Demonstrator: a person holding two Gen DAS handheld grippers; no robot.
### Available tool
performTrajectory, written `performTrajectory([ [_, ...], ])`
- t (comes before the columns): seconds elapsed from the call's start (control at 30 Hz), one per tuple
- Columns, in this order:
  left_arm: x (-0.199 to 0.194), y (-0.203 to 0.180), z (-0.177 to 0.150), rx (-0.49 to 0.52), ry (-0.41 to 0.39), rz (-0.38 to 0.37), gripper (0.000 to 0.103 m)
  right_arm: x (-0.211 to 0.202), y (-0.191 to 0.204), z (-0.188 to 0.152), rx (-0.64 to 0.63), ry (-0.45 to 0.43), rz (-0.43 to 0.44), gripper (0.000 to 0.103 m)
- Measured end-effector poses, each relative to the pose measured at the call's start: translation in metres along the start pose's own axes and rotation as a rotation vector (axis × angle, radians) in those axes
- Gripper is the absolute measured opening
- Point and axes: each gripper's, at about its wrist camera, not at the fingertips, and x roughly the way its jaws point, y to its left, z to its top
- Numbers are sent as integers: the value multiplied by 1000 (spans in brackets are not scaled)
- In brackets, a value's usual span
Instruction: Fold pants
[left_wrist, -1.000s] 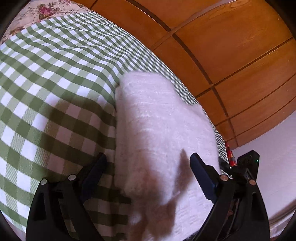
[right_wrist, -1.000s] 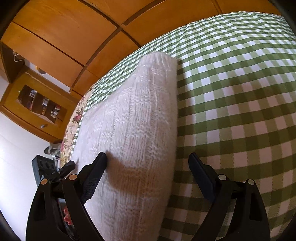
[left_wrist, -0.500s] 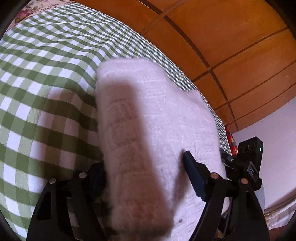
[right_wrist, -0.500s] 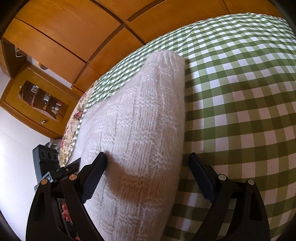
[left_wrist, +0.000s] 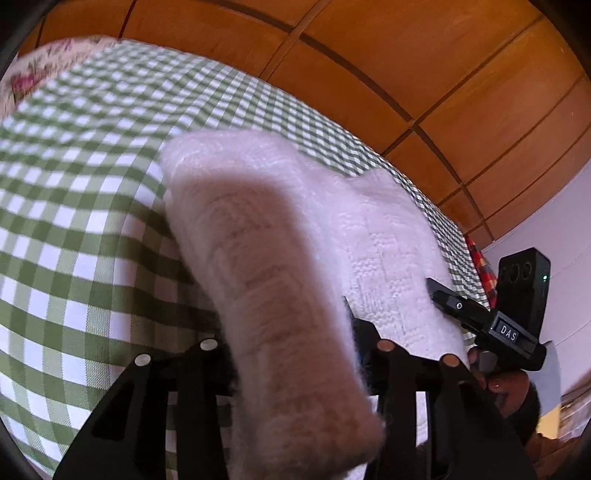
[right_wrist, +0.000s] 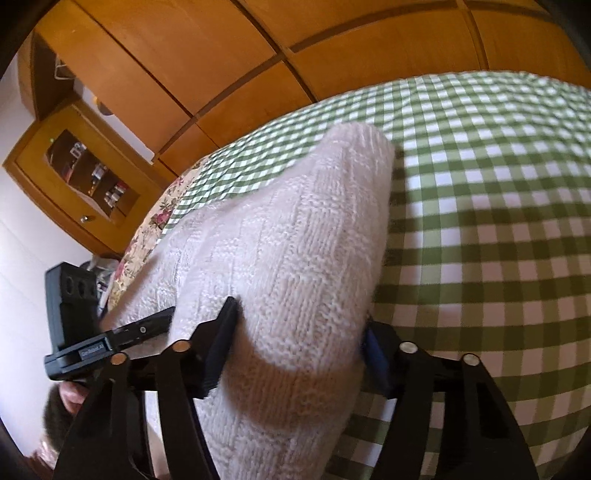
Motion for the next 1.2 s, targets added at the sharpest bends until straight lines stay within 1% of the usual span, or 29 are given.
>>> performTrajectory([
  [0.1,-8,-19,5,47,-44,9,39,-6,0,3,-15,-21,-1,53],
  [0.23,-12,-43,12,108,-81,26,39,-14,-1,8,-47,-55,-21,50],
  [0.4,-8,-59,17,149,-92,31,38,-27,-3,15,-76,-110,-46,48],
  [0.6,11,-77,26,151,-95,7,38,-48,-12,26,-112,-174,-103,48],
  [0.83,35,-108,46,197,-105,2,38,-65,-30,45,-135,-228,-161,48],
  [1.0,58,-127,60,215,-114,3,38,-74,-42,60,-168,-265,-216,48],
  [1.2,88,-146,74,251,-115,27,38,-74,-63,78,-186,-288,-265,48],
])
